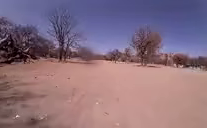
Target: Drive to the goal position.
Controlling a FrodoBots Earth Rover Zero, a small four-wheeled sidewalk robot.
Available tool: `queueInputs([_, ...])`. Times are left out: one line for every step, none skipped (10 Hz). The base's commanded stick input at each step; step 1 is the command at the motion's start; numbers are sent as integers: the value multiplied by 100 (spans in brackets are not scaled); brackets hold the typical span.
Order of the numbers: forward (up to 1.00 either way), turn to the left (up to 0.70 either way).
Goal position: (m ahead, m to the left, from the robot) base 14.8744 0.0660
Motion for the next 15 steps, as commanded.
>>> queueInputs([100,-4])
queueInputs([100,0])
queueInputs([100,0])
queueInputs([100,0])
queueInputs([100,0])
queueInputs([100,0])
queueInputs([100,0])
queueInputs([100,0])
queueInputs([100,0])
queueInputs([100,0])
queueInputs([100,0])
queueInputs([100,0])
queueInputs([100,0])
queueInputs([100,0])
queueInputs([100,0])
